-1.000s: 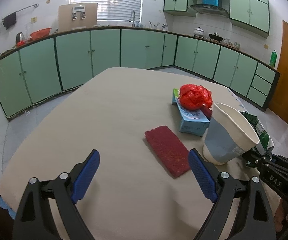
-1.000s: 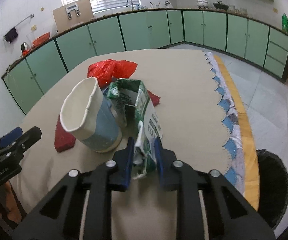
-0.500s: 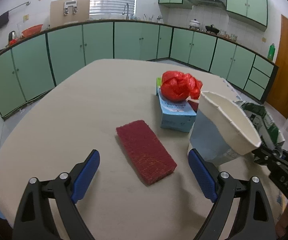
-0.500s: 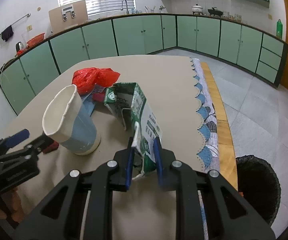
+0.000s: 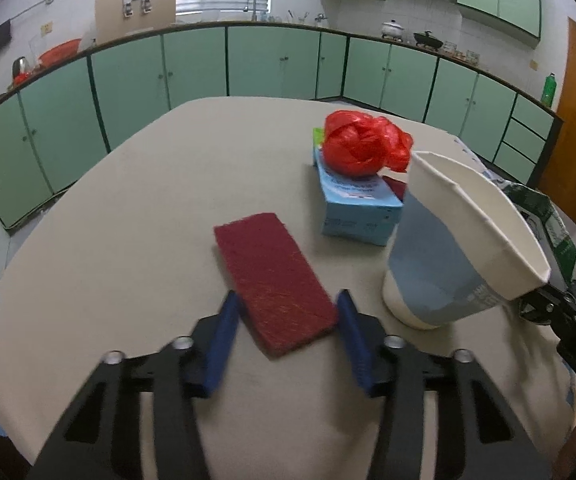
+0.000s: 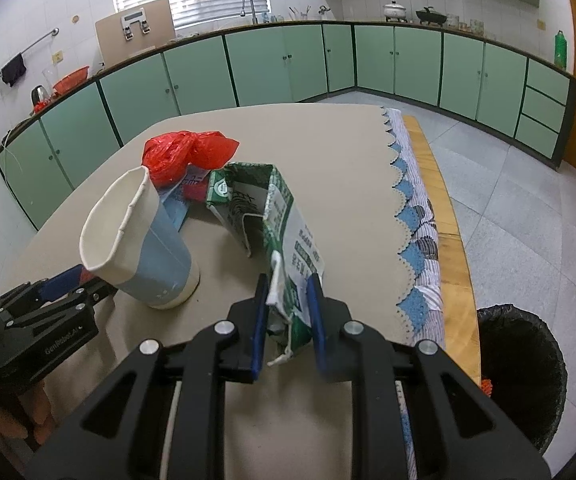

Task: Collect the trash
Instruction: 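Grasp the green-white paper bag with the right tool while the left grasps the red pad, then carry the paper bag and red scouring pad over the black bin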

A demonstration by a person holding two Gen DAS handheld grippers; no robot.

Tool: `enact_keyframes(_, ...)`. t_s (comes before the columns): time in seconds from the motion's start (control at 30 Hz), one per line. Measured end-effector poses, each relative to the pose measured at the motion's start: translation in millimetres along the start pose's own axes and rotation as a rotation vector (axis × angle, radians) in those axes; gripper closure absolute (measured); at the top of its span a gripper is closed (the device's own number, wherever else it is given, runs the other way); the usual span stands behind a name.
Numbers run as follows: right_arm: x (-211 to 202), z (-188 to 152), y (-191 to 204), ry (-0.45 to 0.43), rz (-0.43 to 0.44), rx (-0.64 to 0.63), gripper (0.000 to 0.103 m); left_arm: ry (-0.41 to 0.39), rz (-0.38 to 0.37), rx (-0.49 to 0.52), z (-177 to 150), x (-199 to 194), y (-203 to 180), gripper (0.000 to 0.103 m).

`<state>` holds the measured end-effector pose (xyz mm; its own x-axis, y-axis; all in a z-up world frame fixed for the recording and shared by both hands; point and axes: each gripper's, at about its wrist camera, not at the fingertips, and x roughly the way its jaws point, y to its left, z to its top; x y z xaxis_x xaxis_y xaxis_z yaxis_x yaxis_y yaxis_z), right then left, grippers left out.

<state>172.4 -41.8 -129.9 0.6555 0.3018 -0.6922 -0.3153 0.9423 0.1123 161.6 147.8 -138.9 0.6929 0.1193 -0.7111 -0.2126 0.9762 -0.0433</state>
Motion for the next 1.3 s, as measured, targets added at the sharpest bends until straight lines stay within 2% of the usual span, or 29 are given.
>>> enact_keyframes(0.23,-10.0,-2.9,0.8,-0.017,0.001,-0.007,0.085,-0.025,-0.028,-0.038,-2.8,-15.6,7.9,0.058)
enact_keyframes(0.57,-38.7,6.0,-3.1,-0.072,-0.005,0.01,0.087,-0.114,-0.061,-0.008,8.2,-64.7,3.7,0.058)
enact_keyframes(1.0,-86.2,5.6,-31.2,-0.135,-0.021,0.055,0.088,-0.191,-0.139,0.047,16.8,-101.5,-36.8,0.058)
enact_keyframes(1.3,-127.8,-2.2,-65.8,-0.186,-0.053,0.097,0.089,-0.222,-0.241,0.12,22.4,-125.3,-82.8,0.058)
